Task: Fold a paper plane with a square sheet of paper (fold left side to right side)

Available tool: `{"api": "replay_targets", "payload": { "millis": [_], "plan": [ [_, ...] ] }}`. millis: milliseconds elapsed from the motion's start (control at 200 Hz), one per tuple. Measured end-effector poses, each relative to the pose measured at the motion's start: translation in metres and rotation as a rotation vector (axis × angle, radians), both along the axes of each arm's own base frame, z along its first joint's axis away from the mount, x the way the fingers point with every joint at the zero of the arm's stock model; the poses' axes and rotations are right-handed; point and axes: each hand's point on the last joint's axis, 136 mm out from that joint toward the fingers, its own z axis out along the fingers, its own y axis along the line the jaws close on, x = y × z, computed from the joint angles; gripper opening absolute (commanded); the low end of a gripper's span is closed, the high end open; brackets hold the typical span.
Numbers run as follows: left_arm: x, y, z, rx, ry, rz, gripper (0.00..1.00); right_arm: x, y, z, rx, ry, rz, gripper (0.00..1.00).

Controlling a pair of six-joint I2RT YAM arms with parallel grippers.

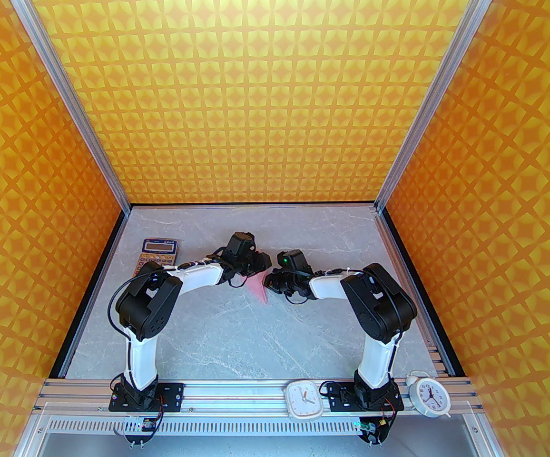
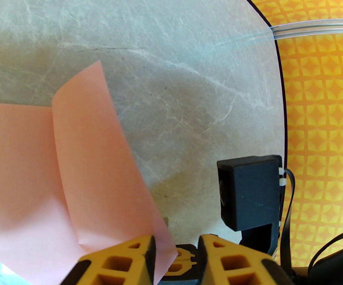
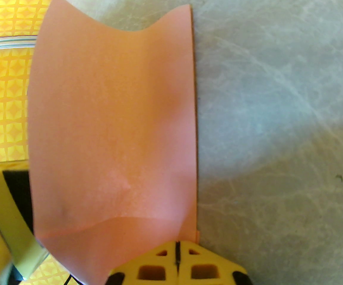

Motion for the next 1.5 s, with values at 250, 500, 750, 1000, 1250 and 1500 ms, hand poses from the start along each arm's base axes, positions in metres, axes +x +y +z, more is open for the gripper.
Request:
{"api": "replay_targets", "payload": {
  "millis": [250,500,750,1000,1250,1500],
  "plan": [
    [0.003,0.0,-0.009,-0.004,0.013,0.012,0.26,0.0,0.0,0.001,0.005,-0.01,0.0,0.0],
    [0.002,0.0,-0.016,0.0,0.021,0.012,0.25,0.0,0.0,0.0,0.008,-0.01,0.0,0.0],
    [0.002,0.0,-0.016,0.0,0.023,0.01,0.25,0.001,-0.005,0.002,0.016,-0.02,-0.01,0.06],
    [0.002,0.0,-0.016,0.001,0.024,0.009,0.26,0.005,-0.018,0.015,0.033,-0.043,-0.051,0.16],
    [0.002,0.0,-0.016,0.0,0.023,0.009,0.25,0.014,-0.018,0.037,0.094,-0.109,-0.072,0.22],
    [0.001,0.0,-0.017,0.002,0.025,0.009,0.26,0.01,-0.014,0.04,0.156,-0.115,-0.077,0.25]
  ]
}}
